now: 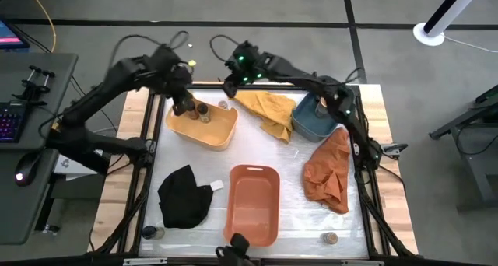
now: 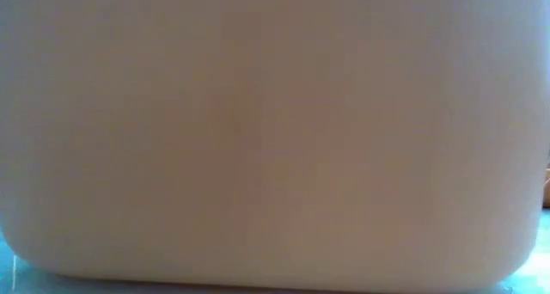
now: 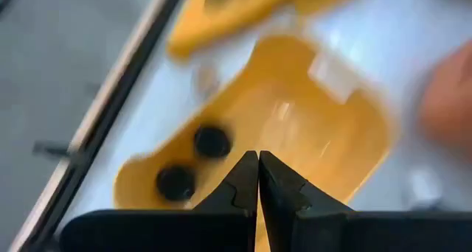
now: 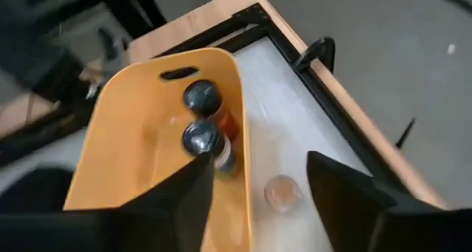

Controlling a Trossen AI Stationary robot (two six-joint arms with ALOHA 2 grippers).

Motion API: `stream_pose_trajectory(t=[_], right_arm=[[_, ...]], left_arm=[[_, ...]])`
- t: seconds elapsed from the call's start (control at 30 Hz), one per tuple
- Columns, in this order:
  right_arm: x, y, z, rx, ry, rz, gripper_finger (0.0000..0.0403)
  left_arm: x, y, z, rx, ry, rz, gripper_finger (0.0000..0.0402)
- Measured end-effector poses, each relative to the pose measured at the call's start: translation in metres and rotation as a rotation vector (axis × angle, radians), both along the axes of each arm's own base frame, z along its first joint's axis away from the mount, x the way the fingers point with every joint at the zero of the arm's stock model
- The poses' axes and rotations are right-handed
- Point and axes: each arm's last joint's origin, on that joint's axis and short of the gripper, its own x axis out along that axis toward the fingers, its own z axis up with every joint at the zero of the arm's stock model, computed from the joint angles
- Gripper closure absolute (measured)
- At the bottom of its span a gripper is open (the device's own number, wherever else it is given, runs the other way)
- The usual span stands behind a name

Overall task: Sort spices by type
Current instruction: Put the top brown seasoning bottle into the orange bin

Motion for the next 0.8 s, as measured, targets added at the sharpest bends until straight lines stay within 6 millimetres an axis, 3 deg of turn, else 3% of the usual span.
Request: stream_pose_trajectory(t=[0.1, 0.17, 0.27, 0.33, 0.37, 0.47, 0.57, 0.67, 0.8], right_arm=[[0.013, -0.009, -0.031, 0.094, 0.005, -0.073, 0.0171], [0.017, -0.012, -0.048, 0.147, 0.032, -0.108, 0.0197], [0.021, -0.014, -0.067, 0.21, 0.073, -0.157, 0.0289], [0.024, -0.011, -0.072, 0.189, 0.091, -0.181, 0.0365], [0.025, -0.008, -0.072, 0.18, 0.09, -0.182, 0.0382], [0.03, 0.0, -0.068, 0.197, 0.065, -0.18, 0.0388], [0.033, 0.002, -0.077, 0.243, 0.073, -0.148, 0.0399], [0.034, 0.002, -0.084, 0.281, 0.085, -0.14, 0.04], [0.034, 0.001, -0.08, 0.292, 0.063, -0.129, 0.0402]], left_arm=[[-0.013, -0.022, 0.018, 0.033, -0.186, 0.032, 0.0401], [-0.023, -0.037, 0.027, 0.042, -0.286, 0.055, 0.0401], [-0.038, -0.057, 0.036, 0.037, -0.417, 0.089, 0.0401], [-0.046, -0.066, 0.04, 0.048, -0.502, 0.118, 0.0401], [-0.05, -0.07, 0.041, 0.056, -0.543, 0.127, 0.0401], [-0.057, -0.078, 0.041, 0.086, -0.649, 0.157, 0.0401], [-0.059, -0.081, 0.038, 0.106, -0.731, 0.174, 0.0401], [-0.057, -0.082, 0.037, 0.125, -0.796, 0.158, 0.0401], [-0.052, -0.081, 0.039, 0.137, -0.839, 0.142, 0.0401]])
